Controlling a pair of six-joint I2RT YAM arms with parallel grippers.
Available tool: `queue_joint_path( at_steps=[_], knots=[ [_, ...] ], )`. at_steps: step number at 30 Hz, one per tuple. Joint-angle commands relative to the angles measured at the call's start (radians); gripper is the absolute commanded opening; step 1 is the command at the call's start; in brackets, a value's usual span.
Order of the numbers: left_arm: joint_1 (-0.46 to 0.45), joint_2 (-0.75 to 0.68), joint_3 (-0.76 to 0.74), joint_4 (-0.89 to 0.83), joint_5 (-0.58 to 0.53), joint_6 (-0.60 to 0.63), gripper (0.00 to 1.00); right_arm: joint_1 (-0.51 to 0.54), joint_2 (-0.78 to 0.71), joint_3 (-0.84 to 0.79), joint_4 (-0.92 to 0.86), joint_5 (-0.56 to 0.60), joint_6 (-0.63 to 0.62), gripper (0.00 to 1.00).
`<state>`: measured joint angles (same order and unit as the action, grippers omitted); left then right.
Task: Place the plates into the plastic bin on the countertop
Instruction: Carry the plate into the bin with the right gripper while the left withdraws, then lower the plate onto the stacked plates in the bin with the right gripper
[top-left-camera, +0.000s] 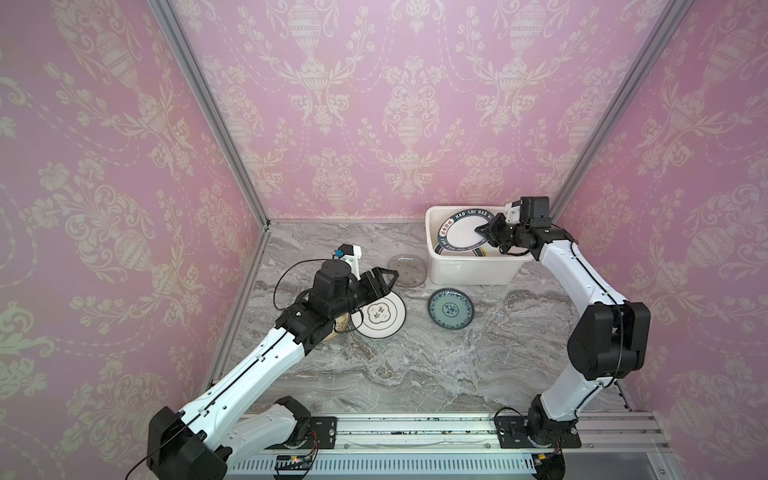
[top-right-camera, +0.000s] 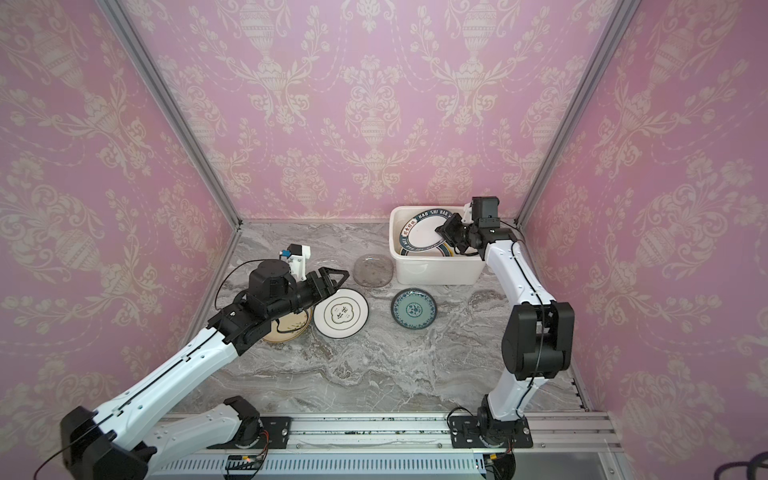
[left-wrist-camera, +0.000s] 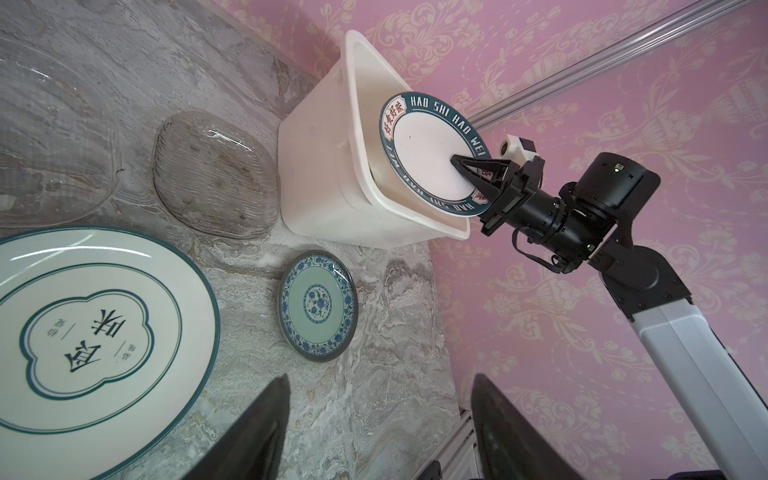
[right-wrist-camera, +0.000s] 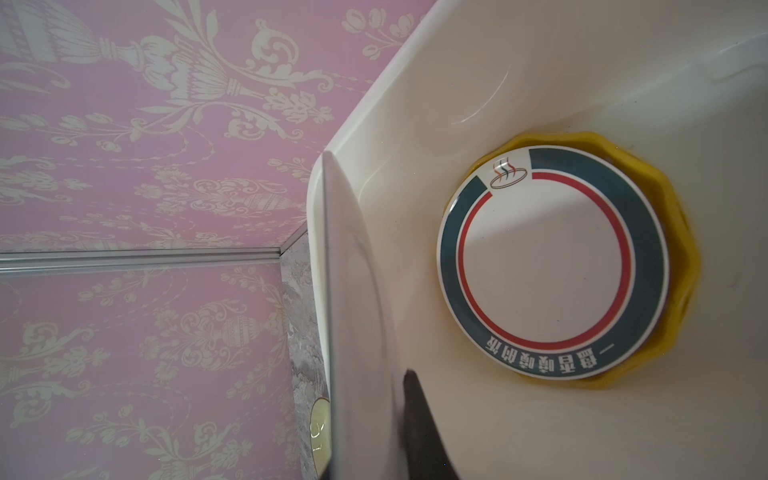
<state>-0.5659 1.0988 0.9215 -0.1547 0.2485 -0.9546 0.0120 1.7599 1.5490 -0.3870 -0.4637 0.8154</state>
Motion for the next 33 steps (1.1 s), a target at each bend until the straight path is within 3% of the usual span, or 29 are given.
queue_joint_path(
  at_steps=[1, 16, 33],
  knots=[
    [-0.002, 0.054, 0.046, 0.013, 0.021, 0.046, 0.71, -0.012, 0.036, 0.073, -0.005, 0.017, -0.063, 0.00],
    [-0.002, 0.260, 0.140, 0.025, 0.046, 0.092, 0.71, -0.014, 0.240, 0.132, -0.019, 0.002, -0.169, 0.00],
    [-0.002, 0.339, 0.134, 0.055, 0.065, 0.096, 0.71, -0.003, 0.369, 0.199, -0.073, -0.021, -0.247, 0.04]
  ],
)
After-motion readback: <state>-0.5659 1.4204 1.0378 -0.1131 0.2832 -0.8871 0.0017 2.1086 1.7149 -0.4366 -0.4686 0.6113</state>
